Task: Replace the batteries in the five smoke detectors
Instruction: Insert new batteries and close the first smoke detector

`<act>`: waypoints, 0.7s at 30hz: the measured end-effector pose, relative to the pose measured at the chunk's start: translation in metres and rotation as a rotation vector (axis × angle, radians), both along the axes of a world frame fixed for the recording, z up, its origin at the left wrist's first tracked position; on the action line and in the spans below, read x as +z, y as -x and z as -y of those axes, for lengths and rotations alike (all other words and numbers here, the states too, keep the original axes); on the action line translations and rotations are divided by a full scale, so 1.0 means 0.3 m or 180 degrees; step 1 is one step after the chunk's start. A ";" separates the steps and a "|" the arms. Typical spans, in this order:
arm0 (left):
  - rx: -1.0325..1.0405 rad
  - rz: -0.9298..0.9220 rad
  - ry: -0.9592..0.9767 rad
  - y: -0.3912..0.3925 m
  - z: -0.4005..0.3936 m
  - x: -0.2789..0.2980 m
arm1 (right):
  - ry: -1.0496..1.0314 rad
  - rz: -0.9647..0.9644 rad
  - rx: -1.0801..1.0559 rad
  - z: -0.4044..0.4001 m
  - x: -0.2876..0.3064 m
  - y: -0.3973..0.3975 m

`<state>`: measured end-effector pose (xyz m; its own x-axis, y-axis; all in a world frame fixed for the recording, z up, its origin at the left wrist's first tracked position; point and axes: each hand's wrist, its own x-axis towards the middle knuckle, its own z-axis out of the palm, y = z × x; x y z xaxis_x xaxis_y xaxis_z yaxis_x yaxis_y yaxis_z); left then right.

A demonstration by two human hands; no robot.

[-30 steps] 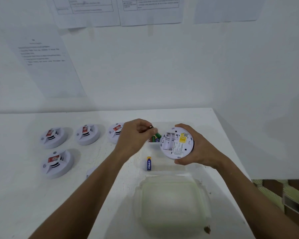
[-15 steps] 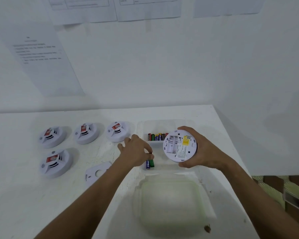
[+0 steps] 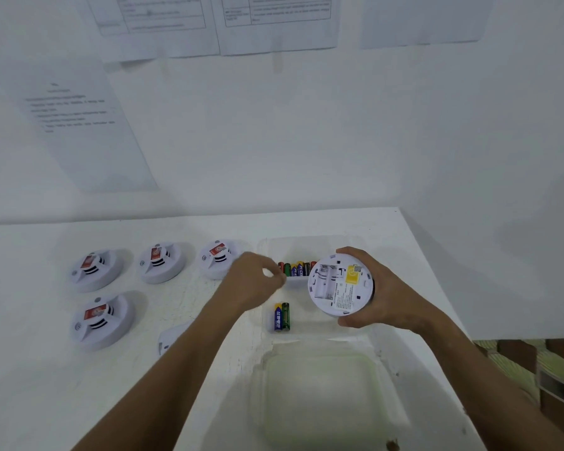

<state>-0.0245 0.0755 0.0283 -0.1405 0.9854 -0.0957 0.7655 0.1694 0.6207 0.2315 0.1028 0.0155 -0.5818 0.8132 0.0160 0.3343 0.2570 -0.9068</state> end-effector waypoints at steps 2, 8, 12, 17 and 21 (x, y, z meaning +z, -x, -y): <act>0.0099 -0.0149 -0.0282 0.017 -0.050 0.026 | -0.0028 -0.0013 0.0004 -0.005 0.007 -0.001; -0.0233 -0.0860 0.0347 0.029 -0.224 0.007 | -0.0067 -0.0068 0.0018 -0.025 0.015 0.009; -0.0519 -0.1439 0.0880 0.021 -0.301 -0.013 | -0.0032 -0.0077 0.0018 -0.039 0.001 0.011; -0.0881 -0.1651 0.1320 0.017 -0.346 -0.013 | 0.0010 -0.0096 -0.0012 -0.059 -0.007 -0.018; -0.0988 -0.1580 0.1372 0.018 -0.355 -0.034 | 0.0028 -0.0113 -0.0076 -0.071 -0.009 -0.047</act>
<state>-0.0299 0.1819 0.0180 0.0116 0.8760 -0.4821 0.9922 0.0499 0.1145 0.2457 0.1241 0.0127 -0.5615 0.8270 0.0292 0.3078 0.2415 -0.9203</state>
